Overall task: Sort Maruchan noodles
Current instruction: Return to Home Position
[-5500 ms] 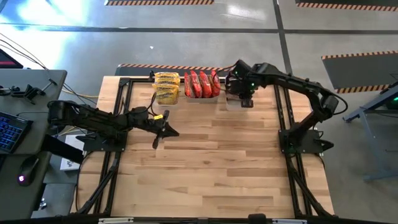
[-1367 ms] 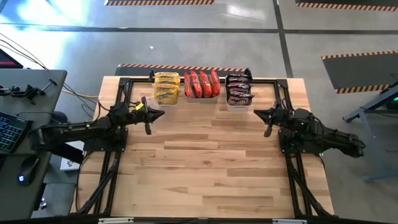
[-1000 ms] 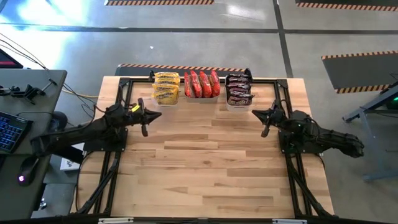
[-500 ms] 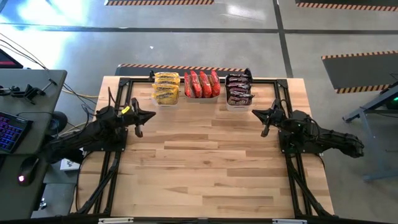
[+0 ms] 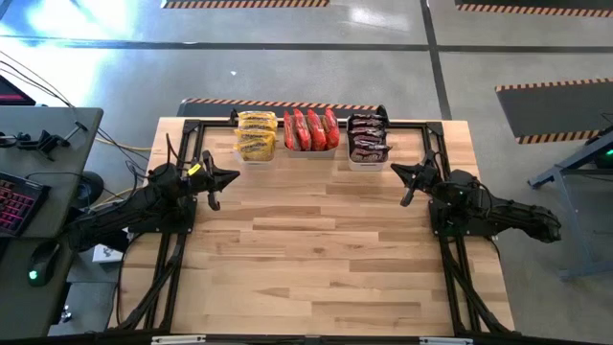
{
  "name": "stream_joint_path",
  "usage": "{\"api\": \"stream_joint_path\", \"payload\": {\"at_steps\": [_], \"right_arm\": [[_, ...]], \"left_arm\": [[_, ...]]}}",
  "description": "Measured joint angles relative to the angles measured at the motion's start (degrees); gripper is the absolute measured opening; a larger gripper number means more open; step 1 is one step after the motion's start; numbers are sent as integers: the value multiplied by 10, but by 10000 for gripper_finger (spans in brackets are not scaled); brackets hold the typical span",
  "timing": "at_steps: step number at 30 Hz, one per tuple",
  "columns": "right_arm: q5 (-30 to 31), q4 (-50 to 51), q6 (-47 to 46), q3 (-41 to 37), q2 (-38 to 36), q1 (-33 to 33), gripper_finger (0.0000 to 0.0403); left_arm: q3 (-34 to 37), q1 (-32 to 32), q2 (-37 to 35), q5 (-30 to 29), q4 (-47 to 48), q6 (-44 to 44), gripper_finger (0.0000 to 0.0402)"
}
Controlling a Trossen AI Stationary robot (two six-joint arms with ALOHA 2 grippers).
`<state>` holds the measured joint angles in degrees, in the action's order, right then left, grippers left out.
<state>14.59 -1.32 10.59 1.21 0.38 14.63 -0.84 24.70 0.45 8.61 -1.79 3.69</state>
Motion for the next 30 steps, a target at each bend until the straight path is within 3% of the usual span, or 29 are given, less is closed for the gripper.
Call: {"api": "stream_joint_path", "payload": {"at_steps": [30], "right_arm": [[-2, 1, -26, 0, 0, 0, 0]], "left_arm": [[0, 0, 0, -1, -1, 7, 0]]}}
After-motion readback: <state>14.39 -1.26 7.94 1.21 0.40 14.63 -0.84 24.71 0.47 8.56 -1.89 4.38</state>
